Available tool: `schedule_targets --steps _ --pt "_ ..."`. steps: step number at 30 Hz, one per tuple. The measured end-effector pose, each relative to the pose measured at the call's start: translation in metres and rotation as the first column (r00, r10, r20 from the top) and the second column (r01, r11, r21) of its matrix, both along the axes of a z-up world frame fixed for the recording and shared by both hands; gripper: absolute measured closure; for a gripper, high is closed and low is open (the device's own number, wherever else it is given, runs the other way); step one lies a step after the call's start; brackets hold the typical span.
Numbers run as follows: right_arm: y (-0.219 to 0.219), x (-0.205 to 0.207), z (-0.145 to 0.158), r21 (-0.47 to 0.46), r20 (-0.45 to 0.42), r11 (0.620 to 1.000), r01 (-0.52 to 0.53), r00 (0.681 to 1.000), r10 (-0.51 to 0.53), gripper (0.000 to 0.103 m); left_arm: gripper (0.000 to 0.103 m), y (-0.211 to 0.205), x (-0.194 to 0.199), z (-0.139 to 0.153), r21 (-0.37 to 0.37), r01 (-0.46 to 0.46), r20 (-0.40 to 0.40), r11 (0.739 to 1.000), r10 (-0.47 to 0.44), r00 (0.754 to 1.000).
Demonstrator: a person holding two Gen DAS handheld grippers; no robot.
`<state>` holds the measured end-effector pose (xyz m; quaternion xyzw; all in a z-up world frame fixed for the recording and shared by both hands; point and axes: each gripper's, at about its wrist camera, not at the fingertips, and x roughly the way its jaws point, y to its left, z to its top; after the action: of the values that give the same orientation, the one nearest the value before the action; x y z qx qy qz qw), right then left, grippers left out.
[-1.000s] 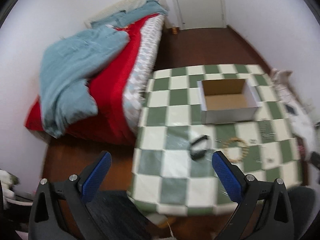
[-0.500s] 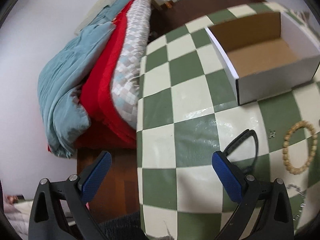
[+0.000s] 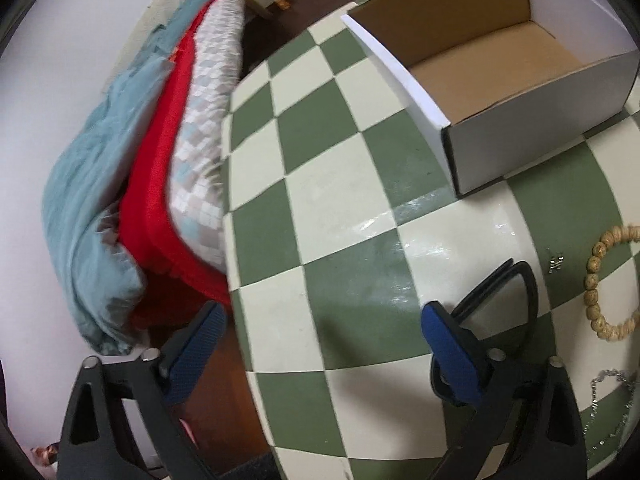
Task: Organize jewelry
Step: 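Grasp the black watch band with the left tool while the right tool grasps the wooden bead bracelet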
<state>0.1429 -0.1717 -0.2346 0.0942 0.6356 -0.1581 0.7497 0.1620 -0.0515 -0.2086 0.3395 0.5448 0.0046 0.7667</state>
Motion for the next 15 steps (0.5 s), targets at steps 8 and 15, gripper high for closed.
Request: schedule_targets --steps 8,15 --pt "-0.006 -0.008 0.002 0.018 -0.017 1.0 0.0 1.0 0.0 0.091 0.101 -0.004 -0.003 -0.015 -0.145 -0.017 -0.142 0.989 -0.003 0.99" --pt "-0.015 -0.022 0.007 0.057 -0.003 0.998 0.01 1.0 -0.01 0.094 0.103 0.009 -0.013 0.002 -0.193 -0.09 -0.089 0.977 0.074 0.993"
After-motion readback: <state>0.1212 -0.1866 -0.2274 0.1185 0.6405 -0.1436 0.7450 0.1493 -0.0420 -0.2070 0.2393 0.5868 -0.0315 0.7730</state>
